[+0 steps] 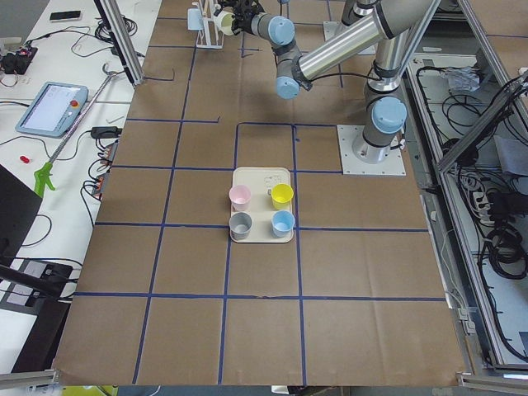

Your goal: Transfer IKEA cup to right arm and place on rack

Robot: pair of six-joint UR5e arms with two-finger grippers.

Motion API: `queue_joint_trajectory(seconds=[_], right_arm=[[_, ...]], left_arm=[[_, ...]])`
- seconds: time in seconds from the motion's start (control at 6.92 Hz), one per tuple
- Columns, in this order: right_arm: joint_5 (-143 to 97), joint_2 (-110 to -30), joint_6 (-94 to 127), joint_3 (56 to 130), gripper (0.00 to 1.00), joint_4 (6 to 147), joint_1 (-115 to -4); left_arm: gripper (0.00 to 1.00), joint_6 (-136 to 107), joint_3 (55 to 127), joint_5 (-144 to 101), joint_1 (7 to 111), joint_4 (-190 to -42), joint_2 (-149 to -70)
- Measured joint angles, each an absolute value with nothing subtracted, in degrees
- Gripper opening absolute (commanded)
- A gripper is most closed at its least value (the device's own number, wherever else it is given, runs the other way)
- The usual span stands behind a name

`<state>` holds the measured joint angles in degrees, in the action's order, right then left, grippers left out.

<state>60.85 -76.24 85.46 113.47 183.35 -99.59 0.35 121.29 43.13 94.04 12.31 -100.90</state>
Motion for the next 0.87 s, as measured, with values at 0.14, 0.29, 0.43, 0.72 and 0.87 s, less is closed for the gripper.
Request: queue_joint_trajectory(seconds=[0.14,0.29,0.43,0.72,0.87], right_arm=[[60.83,-76.34,85.44,113.47,0.44,183.38,-99.58],[60.82,-76.45,85.43,113.47,0.42,183.37,-99.58],[60.81,-76.51,85.43,113.47,0.4,183.35,-99.58],[60.34,-76.58,85.37,113.41,0.34,183.4,-99.58],[59.73,-76.61,85.35,113.39,0.27,183.42,-99.58]], left_arm=[[0.31,0.3,121.29,43.07,94.04,12.31,-100.81],[0.67,0.23,121.26,43.06,94.04,12.3,-100.69],[0.93,-0.17,121.23,43.14,94.03,12.3,-100.61],[0.99,-2.95,121.13,43.23,93.97,12.36,-100.64],[0.99,-3.67,121.16,43.26,93.64,12.36,-100.64]])
